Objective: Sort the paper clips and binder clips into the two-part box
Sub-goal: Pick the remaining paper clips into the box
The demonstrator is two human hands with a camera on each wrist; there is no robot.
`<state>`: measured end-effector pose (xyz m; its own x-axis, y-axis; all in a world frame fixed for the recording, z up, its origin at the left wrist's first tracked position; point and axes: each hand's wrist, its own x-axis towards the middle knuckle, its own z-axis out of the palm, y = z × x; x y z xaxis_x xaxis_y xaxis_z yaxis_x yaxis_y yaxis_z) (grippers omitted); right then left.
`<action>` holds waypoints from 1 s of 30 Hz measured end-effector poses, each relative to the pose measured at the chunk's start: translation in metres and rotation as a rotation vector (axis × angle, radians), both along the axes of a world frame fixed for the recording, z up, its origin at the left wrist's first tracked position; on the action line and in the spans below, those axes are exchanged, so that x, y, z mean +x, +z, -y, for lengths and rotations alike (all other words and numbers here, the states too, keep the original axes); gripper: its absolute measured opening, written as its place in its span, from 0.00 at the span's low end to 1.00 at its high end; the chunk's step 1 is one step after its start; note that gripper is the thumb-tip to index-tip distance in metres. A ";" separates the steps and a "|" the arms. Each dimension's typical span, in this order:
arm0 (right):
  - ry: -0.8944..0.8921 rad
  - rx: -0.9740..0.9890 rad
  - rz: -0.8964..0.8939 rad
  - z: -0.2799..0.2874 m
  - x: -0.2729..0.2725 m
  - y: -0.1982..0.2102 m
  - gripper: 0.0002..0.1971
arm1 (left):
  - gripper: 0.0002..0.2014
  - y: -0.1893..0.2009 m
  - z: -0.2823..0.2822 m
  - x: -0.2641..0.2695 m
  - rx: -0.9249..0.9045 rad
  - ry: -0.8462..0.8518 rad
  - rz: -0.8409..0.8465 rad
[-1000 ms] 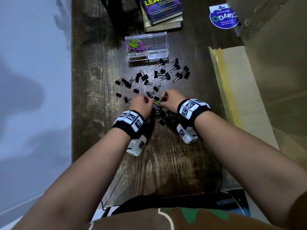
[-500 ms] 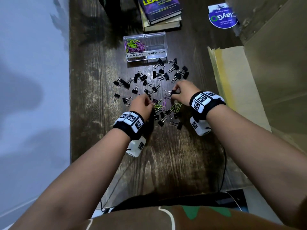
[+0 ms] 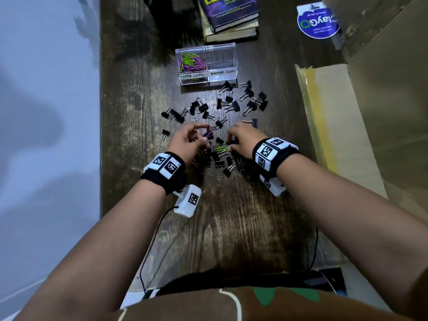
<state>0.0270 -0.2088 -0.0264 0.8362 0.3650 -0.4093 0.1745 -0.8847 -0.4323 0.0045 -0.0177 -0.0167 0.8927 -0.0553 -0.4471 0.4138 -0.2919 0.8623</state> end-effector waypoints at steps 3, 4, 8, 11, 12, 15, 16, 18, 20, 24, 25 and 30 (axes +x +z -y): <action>0.009 -0.045 0.016 -0.003 -0.002 -0.005 0.07 | 0.15 0.006 0.006 -0.001 -0.101 0.068 -0.089; 0.015 -0.070 0.027 -0.003 -0.004 -0.007 0.07 | 0.16 0.006 0.008 -0.001 -0.120 0.086 -0.114; 0.035 -0.105 0.036 -0.001 -0.011 -0.016 0.12 | 0.14 -0.003 0.018 0.001 -0.053 0.148 -0.177; -0.018 -0.068 0.011 0.004 -0.013 -0.018 0.12 | 0.06 -0.009 0.027 0.002 0.204 -0.039 -0.072; -0.039 -0.042 0.013 0.005 -0.013 -0.017 0.11 | 0.07 -0.009 0.029 0.002 0.264 -0.097 -0.019; -0.023 -0.035 0.010 0.010 -0.014 -0.013 0.15 | 0.11 -0.011 0.032 0.011 0.442 -0.279 0.113; -0.014 -0.043 0.004 0.011 -0.014 -0.013 0.13 | 0.10 -0.012 0.033 0.014 0.503 -0.333 0.135; -0.021 -0.039 -0.016 0.010 -0.014 -0.012 0.08 | 0.10 -0.013 0.034 0.021 0.603 -0.429 0.147; -0.037 -0.026 -0.046 0.008 -0.014 -0.012 0.05 | 0.10 -0.012 0.035 0.025 0.670 -0.498 0.153; -0.145 0.045 -0.082 0.010 -0.014 -0.008 0.04 | 0.12 -0.010 0.029 0.027 0.723 -0.505 0.168; -0.198 0.083 -0.094 0.012 -0.014 -0.004 0.04 | 0.12 -0.009 0.025 0.026 0.728 -0.492 0.153; -0.494 0.326 -0.290 0.020 -0.006 0.000 0.10 | 0.07 -0.005 0.001 0.028 0.806 -0.452 0.136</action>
